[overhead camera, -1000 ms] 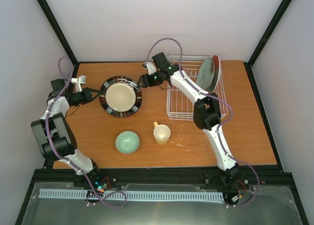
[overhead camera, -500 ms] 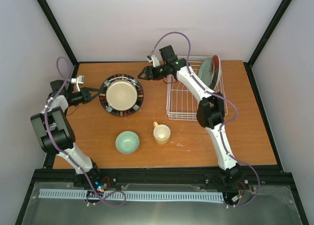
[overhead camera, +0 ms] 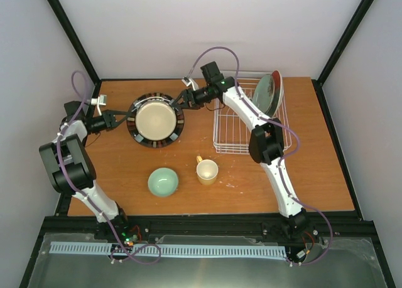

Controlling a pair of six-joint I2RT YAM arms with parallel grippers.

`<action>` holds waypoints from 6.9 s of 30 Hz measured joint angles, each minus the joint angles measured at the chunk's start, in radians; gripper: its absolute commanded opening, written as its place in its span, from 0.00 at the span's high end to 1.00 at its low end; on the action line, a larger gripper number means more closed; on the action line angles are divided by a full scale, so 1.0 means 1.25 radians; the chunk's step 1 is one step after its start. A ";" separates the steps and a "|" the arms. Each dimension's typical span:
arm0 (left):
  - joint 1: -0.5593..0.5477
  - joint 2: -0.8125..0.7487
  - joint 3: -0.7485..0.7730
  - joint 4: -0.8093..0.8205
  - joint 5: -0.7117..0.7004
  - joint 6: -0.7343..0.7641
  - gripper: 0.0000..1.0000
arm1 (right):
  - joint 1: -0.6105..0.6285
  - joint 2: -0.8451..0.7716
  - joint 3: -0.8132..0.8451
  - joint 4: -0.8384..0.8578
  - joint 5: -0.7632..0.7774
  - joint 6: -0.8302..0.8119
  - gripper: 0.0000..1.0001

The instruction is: Load the mixed dishes into the dish rack

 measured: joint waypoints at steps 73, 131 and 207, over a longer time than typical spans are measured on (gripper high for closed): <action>-0.011 -0.208 0.017 0.096 -0.623 -0.105 0.43 | -0.213 -0.543 -0.247 -0.174 0.939 -0.013 0.97; -0.011 -0.183 0.005 0.083 -0.677 -0.081 0.42 | -0.189 -0.305 -0.177 -0.248 1.060 0.020 0.80; -0.120 0.138 0.044 -0.034 -0.552 0.014 0.48 | -0.166 -0.537 -0.280 -0.215 1.082 -0.017 0.51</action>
